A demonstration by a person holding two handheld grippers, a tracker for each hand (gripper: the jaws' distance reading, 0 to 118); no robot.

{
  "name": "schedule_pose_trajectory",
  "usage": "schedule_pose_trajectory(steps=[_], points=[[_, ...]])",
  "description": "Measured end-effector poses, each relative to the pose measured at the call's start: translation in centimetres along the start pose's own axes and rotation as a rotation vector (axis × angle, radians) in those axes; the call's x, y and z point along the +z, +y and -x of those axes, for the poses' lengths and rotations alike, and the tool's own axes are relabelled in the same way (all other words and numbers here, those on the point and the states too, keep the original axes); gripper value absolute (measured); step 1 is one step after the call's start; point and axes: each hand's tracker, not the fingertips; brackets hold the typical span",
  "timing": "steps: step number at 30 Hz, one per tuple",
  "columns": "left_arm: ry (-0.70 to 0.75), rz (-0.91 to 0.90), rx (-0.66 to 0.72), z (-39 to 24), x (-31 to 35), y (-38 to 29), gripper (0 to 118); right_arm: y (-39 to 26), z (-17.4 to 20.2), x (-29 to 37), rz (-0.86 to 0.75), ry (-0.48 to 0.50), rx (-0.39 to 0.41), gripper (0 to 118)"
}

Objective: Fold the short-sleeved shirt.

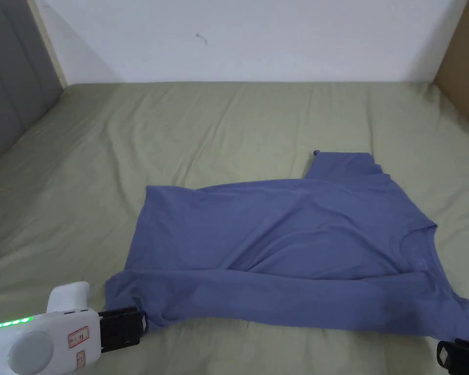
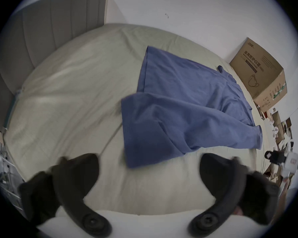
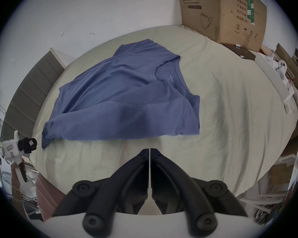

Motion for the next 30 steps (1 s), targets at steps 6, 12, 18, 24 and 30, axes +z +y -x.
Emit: schedule_pose_trajectory(steps=[6, 12, 18, 24, 30], points=[[0.088, 0.037, 0.008, 0.5, -2.7, -0.7, 37, -0.2, 0.3, 0.6, -0.040, -0.088, 0.066, 78], [0.067, 0.039, -0.011, 0.2, -0.9, 0.1, 5, 1.5, 0.4, 0.0, -0.081, -0.128, 0.136, 90], [0.100, 0.031, -0.073, -1.7, -0.3, 0.0, 5, 3.7, -2.8, -2.3, -0.112, -0.131, 0.058, 90], [0.098, 0.023, -0.082, -2.1, 0.5, 0.5, 5, 3.8, -4.7, -7.6, 0.045, -0.239, 0.118, 42], [0.093, 0.011, -0.091, -2.2, 1.6, 1.0, 5, 3.1, -4.1, -7.4, -0.014, -0.173, 0.097, 7]])
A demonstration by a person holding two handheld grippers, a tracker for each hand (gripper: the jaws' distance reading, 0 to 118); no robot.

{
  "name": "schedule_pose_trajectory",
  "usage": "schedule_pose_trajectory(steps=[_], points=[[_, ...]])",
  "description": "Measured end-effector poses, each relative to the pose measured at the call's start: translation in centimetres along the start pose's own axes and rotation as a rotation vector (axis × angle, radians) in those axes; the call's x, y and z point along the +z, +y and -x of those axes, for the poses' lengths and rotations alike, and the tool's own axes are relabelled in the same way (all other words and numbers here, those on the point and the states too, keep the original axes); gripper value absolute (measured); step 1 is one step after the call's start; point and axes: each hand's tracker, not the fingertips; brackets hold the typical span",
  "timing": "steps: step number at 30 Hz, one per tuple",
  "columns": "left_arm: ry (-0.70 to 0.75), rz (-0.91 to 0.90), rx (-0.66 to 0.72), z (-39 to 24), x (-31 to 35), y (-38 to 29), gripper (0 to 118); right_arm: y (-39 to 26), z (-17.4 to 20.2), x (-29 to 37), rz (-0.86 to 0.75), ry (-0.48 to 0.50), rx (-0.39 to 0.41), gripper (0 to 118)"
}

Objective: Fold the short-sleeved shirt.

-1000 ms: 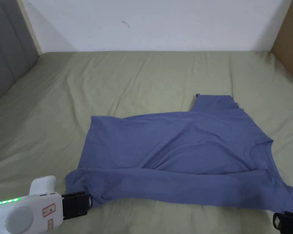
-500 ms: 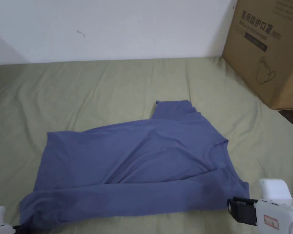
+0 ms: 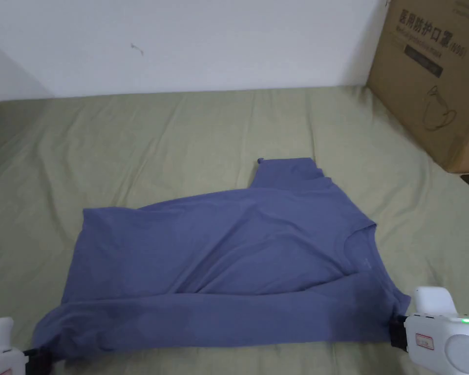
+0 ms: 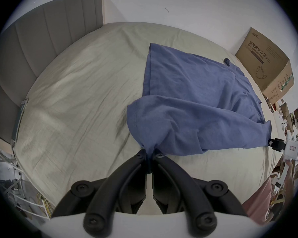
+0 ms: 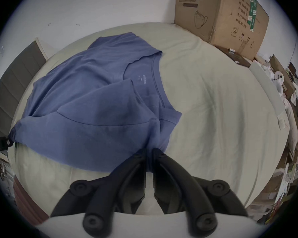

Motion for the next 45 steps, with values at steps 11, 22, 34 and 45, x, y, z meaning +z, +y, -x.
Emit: schedule_pose_trajectory(steps=[11, 22, 34, 45], points=[[0.011, -0.033, -0.058, 0.8, 3.0, -0.7, 5, -1.1, -1.5, 7.2, -0.020, 0.074, -0.042, 7], [0.056, 0.040, -0.095, 3.8, 3.6, -5.7, 15, -8.4, -2.2, 10.0, 0.061, 0.110, -0.090, 7], [0.008, -0.115, -0.074, -0.2, 4.9, 0.7, 0, 0.2, 2.7, 11.1, -0.136, 0.128, 0.021, 1], [-0.013, -0.079, -0.128, -3.0, 0.1, 6.6, 0, 10.1, 4.7, 1.7, -0.113, 0.221, 0.001, 1]])
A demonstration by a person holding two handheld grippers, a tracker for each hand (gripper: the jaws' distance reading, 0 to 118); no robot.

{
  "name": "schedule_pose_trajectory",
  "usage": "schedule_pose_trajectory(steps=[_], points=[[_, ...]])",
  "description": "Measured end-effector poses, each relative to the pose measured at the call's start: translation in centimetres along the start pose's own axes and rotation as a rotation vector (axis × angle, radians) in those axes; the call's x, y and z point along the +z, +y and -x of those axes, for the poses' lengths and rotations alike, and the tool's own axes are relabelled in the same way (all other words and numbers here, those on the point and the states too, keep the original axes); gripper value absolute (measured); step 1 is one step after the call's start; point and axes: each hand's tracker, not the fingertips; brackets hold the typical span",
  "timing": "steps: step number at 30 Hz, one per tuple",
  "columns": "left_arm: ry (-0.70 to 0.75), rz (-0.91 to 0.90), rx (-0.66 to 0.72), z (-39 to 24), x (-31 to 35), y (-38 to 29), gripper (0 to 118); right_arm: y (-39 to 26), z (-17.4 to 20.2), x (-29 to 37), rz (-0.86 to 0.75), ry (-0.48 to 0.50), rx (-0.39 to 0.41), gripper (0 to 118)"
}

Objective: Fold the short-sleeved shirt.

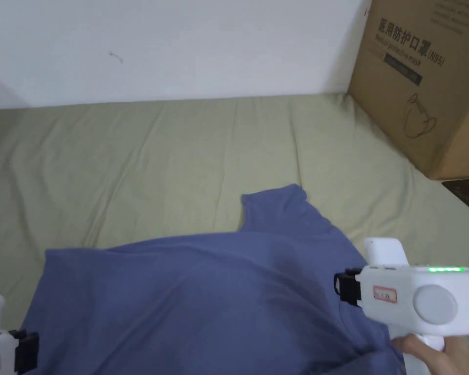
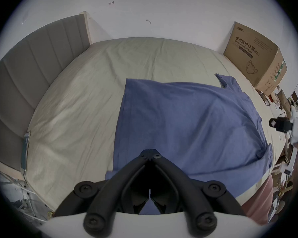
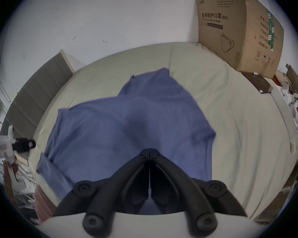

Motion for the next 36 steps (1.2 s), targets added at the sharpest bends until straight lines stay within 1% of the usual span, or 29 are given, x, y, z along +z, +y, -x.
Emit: schedule_pose_trajectory(steps=[2, 3, 4, 5, 6, 7, 9, 10, 11, 12, 13, 14, 15, 16, 17, 18, 19, 20, 21, 23, 27, 28, 29, 31, 32, 33, 34, 35, 36], points=[[-0.018, 0.002, 0.025, 0.2, -1.1, 1.5, 0, 3.5, -1.2, -2.4, -0.004, -0.011, -0.013, 1], [-0.022, 0.001, 0.033, 0.3, -1.6, 2.1, 0, 5.4, -2.0, -3.8, -0.003, -0.005, -0.012, 6], [-0.020, 0.002, 0.037, 0.2, -1.9, 2.4, 0, 7.0, -2.7, -5.3, 0.015, 0.014, -0.014, 26], [-0.018, 0.003, 0.037, 0.1, -2.3, 2.9, 0, 8.3, -3.2, -6.5, 0.047, 0.039, -0.015, 67], [-0.017, 0.003, 0.034, 0.1, -2.8, 3.2, 0, 9.7, -3.3, -7.7, 0.076, 0.041, -0.014, 92], [-0.014, 0.007, 0.030, 0.2, -3.3, 3.6, 0, 10.8, -3.8, -9.3, 0.108, 0.027, -0.022, 94], [-0.001, 0.017, 0.024, 0.3, -4.2, 3.8, 0, 12.9, -4.9, -12.4, 0.132, 0.003, -0.027, 93], [0.008, 0.034, 0.021, 0.4, -4.8, 4.0, 0, 13.6, -5.2, -13.6, 0.172, -0.079, -0.047, 93], [0.018, 0.042, 0.024, 0.5, -5.3, 4.0, 0, 13.9, -5.7, -14.7, 0.188, -0.097, -0.048, 93], [0.024, 0.049, 0.026, 0.8, -5.7, 3.9, 0, 14.3, -6.2, -16.0, 0.189, -0.082, -0.045, 93], [0.028, 0.058, 0.029, 0.9, -6.1, 3.8, 0, 14.4, -6.6, -17.1, 0.234, -0.103, -0.067, 88], [0.033, 0.067, 0.033, 1.0, -6.5, 3.8, 0, 14.1, -6.9, -18.0, 0.263, -0.105, -0.079, 67], [0.030, 0.076, 0.037, 1.0, -6.8, 3.7, 0, 13.5, -7.2, -18.9, 0.315, -0.091, -0.093, 61], [0.028, 0.081, 0.041, 1.3, -6.9, 3.4, 0, 12.9, -6.7, -19.1, 0.353, -0.098, -0.103, 59], [0.027, 0.086, 0.043, 1.3, -7.0, 3.3, 0, 13.0, -6.6, -18.3, 0.321, -0.118, -0.076, 38], [0.025, 0.099, 0.040, 1.2, -7.2, 3.2, 0, 13.2, -5.8, -17.2, 0.267, -0.109, -0.075, 4], [0.027, 0.105, 0.030, 1.2, -7.3, 3.2, 0, 13.4, -5.4, -16.6, 0.218, -0.083, -0.068, 1], [0.029, 0.109, 0.020, 1.4, -7.5, 3.1, 0, 13.4, -5.1, -16.7, 0.221, -0.012, -0.035, 1], [0.037, 0.109, 0.018, 1.3, -7.6, 3.2, 0, 13.3, -4.9, -17.1, 0.275, -0.071, -0.028, 1], [0.039, 0.101, 0.029, 1.5, -7.6, 3.4, 0, 13.0, -4.2, -17.1, 0.301, -0.112, 0.027, 1], [0.018, 0.048, 0.061, 2.9, -8.1, 5.1, 0, 13.2, -4.4, -16.3, 0.259, -0.112, 0.008, 1], [0.023, 0.051, 0.068, 3.3, -8.6, 6.1, 10, 13.3, -4.5, -16.1, 0.258, -0.113, 0.007, 1], [0.035, 0.051, 0.068, 3.6, -9.1, 7.0, 33, 13.4, -4.7, -16.0, 0.245, -0.150, 0.012, 1], [0.038, 0.027, 0.082, 4.2, -10.3, 8.9, 55, 13.8, -4.9, -15.9, 0.240, -0.154, 0.017, 1], [0.035, 0.033, 0.102, 4.9, -11.7, 10.3, 76, 13.8, -5.0, -15.8, 0.237, -0.150, 0.014, 1], [0.045, 0.054, 0.134, 5.2, -12.9, 11.5, 92, 13.8, -4.5, -15.5, 0.237, -0.111, 0.001, 1], [0.031, 0.061, 0.152, 5.6, -14.1, 12.4, 101, 13.8, -4.0, -15.2, 0.237, -0.110, 0.000, 1], [0.013, 0.061, 0.165, 5.9, -15.1, 13.2, 104, 13.7, -3.9, -15.2, 0.237, -0.111, 0.003, 1], [0.014, 0.063, 0.202, 6.1, -16.2, 14.0, 104, 13.6, -3.8, -15.2, 0.241, -0.113, 0.006, 1]])
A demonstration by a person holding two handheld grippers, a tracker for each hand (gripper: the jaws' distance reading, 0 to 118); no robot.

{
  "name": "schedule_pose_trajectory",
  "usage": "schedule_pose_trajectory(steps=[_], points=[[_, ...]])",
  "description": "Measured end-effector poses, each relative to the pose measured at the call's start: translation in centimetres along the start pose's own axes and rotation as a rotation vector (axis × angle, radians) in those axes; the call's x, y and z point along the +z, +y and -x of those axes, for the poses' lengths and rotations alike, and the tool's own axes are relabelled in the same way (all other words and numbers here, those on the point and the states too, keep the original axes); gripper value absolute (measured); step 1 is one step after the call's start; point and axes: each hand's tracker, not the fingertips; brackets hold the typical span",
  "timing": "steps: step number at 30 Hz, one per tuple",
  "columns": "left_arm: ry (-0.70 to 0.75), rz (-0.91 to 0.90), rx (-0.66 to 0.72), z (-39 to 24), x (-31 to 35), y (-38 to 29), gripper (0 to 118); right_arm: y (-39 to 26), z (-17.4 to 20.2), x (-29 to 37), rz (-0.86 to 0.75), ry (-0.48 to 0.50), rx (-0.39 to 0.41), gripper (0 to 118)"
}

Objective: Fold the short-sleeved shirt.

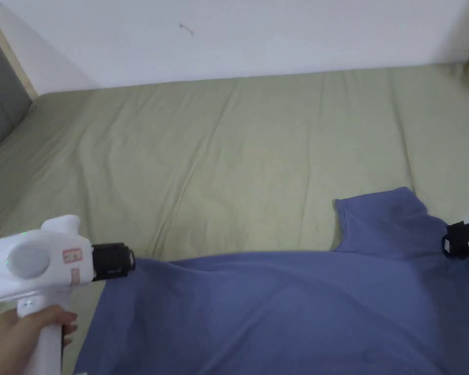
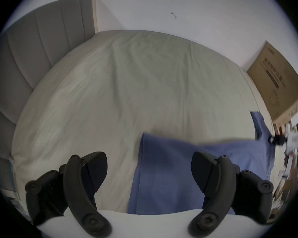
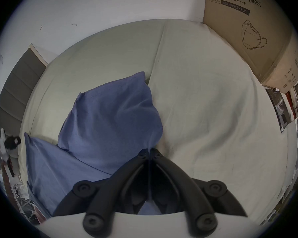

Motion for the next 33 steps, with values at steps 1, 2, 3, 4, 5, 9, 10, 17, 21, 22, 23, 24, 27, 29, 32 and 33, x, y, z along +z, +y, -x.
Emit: schedule_pose_trajectory(steps=[1, 2, 3, 4, 5, 9, 10, 17, 21, 22, 23, 24, 27, 29, 32, 33], points=[[0.013, 0.014, 0.006, -0.2, -0.9, 0.5, 104, -0.1, 0.1, 0.0, 0.004, 0.005, 0.003, 1], [0.011, 0.044, -0.003, -0.4, -2.0, 0.7, 103, 0.2, -0.1, -0.5, 0.005, 0.003, 0.008, 1], [-0.004, 0.095, -0.022, -0.7, -3.2, 0.7, 96, 0.2, 0.0, -0.6, 0.009, -0.002, 0.012, 1], [-0.023, 0.138, -0.045, -1.1, -4.3, 0.6, 76, 0.2, 0.0, -0.7, 0.011, -0.003, 0.013, 1], [-0.019, 0.168, -0.056, -1.5, -5.0, 0.2, 51, 0.2, 0.1, -0.7, 0.017, 0.003, 0.010, 1], [0.103, 0.091, -0.185, -2.4, -4.1, 0.1, 1, 0.5, -0.1, -0.1, 0.007, 0.010, 0.017, 1], [0.102, 0.098, -0.194, -2.5, -3.7, 0.1, 1, 0.6, -0.4, 0.3, 0.000, 0.021, 0.014, 1], [-0.001, 0.005, -0.160, -2.0, 4.7, -0.5, 1, -0.6, -0.9, 7.4, -0.085, 0.073, 0.036, 1], [-0.008, -0.088, -0.186, -1.4, 12.0, -3.2, 1, -4.9, -1.3, 14.2, -0.157, 0.114, 0.061, 1], [-0.008, -0.099, -0.187, -1.2, 13.6, -4.2, 1, -6.5, -1.4, 15.7, -0.167, 0.118, 0.071, 1], [-0.019, -0.114, -0.195, -0.9, 15.2, -5.5, 1, -8.2, -1.6, 17.3, -0.174, 0.112, 0.076, 1], [-0.021, -0.112, -0.200, -0.3, 16.5, -6.6, 1, -10.0, -1.8, 18.8, -0.177, 0.108, 0.075, 1], [-0.025, -0.118, -0.186, 1.1, 19.5, -11.3, 1, -16.1, -2.9, 21.4, -0.170, 0.123, 0.077, 1], [-0.035, -0.101, -0.179, 2.0, 20.2, -14.5, 1, -20.4, -3.2, 22.2, -0.137, 0.119, 0.075, 1], [-0.024, 0.006, -0.203, 3.4, 19.4, -18.4, 1, -26.7, -3.3, 21.2, -0.051, 0.074, 0.099, 1], [-0.012, 0.022, -0.199, 3.7, 19.2, -19.6, 2, -28.4, -3.2, 20.2, -0.024, 0.069, 0.077, 1]])
